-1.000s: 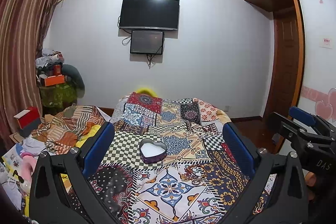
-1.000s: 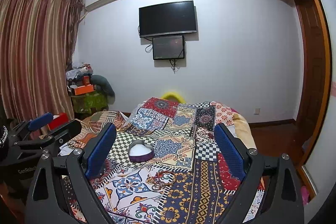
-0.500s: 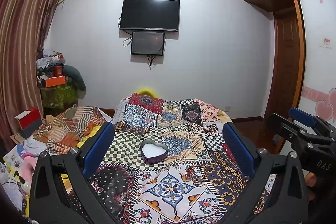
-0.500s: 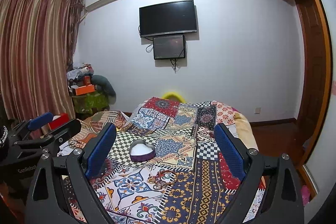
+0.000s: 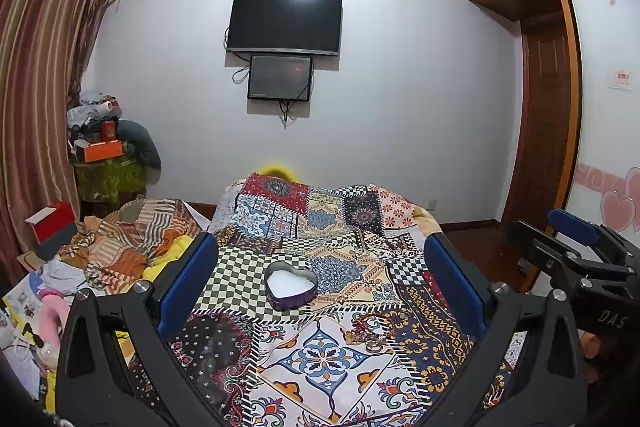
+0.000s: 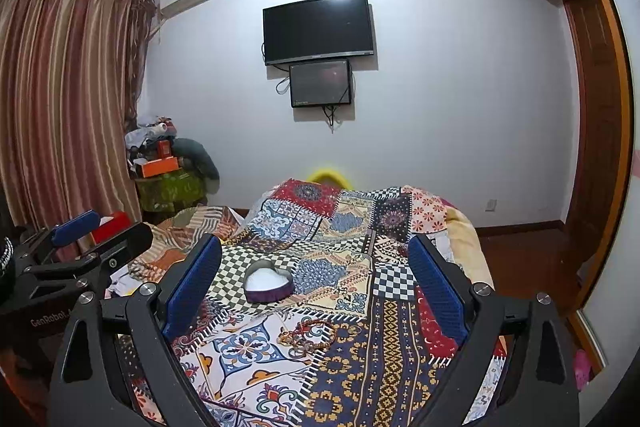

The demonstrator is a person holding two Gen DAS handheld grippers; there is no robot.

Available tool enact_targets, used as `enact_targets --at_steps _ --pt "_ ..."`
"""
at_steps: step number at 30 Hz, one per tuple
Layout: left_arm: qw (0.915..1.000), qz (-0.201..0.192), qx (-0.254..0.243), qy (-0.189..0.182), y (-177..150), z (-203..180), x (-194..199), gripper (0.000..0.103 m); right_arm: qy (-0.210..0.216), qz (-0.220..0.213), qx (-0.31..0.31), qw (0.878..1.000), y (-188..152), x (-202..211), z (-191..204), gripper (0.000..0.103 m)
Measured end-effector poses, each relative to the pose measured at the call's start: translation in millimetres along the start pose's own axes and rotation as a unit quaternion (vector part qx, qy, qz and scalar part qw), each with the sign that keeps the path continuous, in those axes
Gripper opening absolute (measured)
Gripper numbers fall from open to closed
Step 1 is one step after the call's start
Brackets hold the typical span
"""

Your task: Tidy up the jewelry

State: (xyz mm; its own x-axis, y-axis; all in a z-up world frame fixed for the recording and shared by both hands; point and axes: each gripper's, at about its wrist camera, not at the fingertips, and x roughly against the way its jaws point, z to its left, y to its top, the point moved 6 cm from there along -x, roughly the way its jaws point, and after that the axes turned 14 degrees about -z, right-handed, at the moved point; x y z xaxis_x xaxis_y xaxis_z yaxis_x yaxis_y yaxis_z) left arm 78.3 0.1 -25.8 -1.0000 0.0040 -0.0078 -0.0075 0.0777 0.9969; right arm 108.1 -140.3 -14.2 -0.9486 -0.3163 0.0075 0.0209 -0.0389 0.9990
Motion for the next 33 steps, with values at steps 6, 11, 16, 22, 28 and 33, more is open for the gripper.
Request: enact_targets --at_steps 6,11,16,22,28,33 --pt "0.9997 0.022 0.006 -0.001 -13.5 2.8 -17.7 0.103 -0.005 0.026 -0.005 1.000 -16.3 -13.2 -8.7 0.093" --pt "0.9983 0.055 0.018 -0.002 -32.7 9.0 -39.5 0.103 -0.014 0.060 -0.010 0.998 -38.0 -31.1 -19.8 0.093" --pt "0.9943 0.103 0.026 0.007 -62.5 20.5 -67.1 0.103 -0.028 0.114 -0.019 0.993 -72.9 -54.2 -36.1 0.093" --pt "0.9877 0.146 0.024 0.050 -101.1 40.3 -94.3 0.097 -0.036 0.181 -0.042 0.982 -115.9 -74.1 -52.4 0.093" --pt "0.9772 0.207 0.026 0.041 -144.0 43.7 -115.2 0.088 -0.021 0.234 -0.063 0.970 -148.8 -86.8 -58.5 0.092" --pt "0.9685 0.247 0.027 0.023 -169.1 34.9 -124.4 0.077 -0.001 0.258 -0.068 0.964 -167.7 -98.8 -57.5 0.083"
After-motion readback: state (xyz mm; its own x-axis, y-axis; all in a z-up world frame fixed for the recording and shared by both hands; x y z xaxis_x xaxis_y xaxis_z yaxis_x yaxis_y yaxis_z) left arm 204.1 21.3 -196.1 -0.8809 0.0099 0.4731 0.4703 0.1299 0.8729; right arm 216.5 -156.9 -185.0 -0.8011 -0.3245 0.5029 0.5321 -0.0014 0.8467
